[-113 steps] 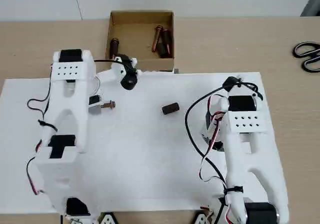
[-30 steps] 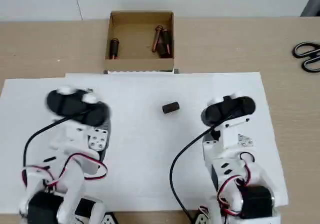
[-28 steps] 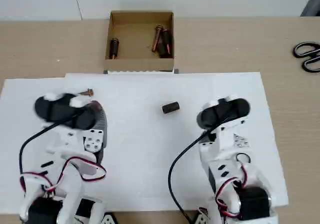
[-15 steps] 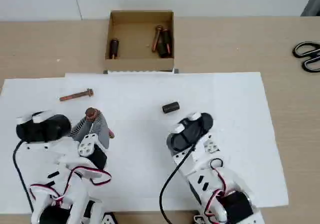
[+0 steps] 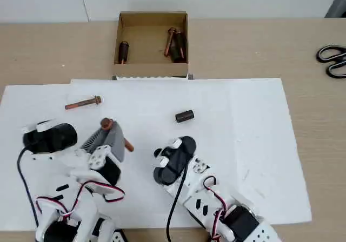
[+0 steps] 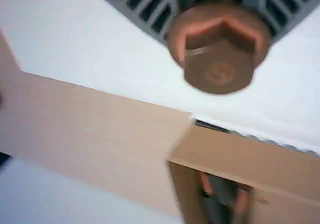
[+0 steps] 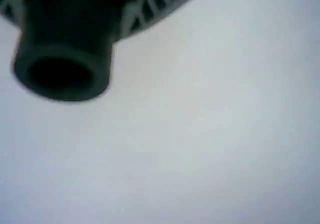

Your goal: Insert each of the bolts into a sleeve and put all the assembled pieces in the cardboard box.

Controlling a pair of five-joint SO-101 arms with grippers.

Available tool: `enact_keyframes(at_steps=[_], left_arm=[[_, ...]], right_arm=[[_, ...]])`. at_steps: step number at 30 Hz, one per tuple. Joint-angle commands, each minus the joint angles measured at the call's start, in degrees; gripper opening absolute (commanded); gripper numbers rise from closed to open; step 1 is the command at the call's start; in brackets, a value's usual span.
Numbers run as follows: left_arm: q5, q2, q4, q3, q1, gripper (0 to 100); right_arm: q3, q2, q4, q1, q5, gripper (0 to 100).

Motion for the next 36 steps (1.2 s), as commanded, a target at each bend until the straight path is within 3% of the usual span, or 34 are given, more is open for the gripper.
enact_keyframes(at_steps=[1, 10, 21, 36], left_arm=[[3.1, -0.6, -3.1, -0.3, 3.3, 0], [4.0, -0.5, -6.7, 1.4, 3.7, 1], [3.9, -0.5, -2.6, 1.0, 9.3, 1], [3.8, -0.3, -2.4, 3.6, 9.8, 1]], right_arm=[[0.3, -0.6, -3.3, -2.3, 0.5, 0.2], [-0.1, -0.6, -3.5, -4.6, 0.6, 0.2], [-1.9, -0.7, -3.5, -4.5, 0.6, 0.2], [-5.7, -0.6, -3.5, -4.4, 0.6, 0.2]])
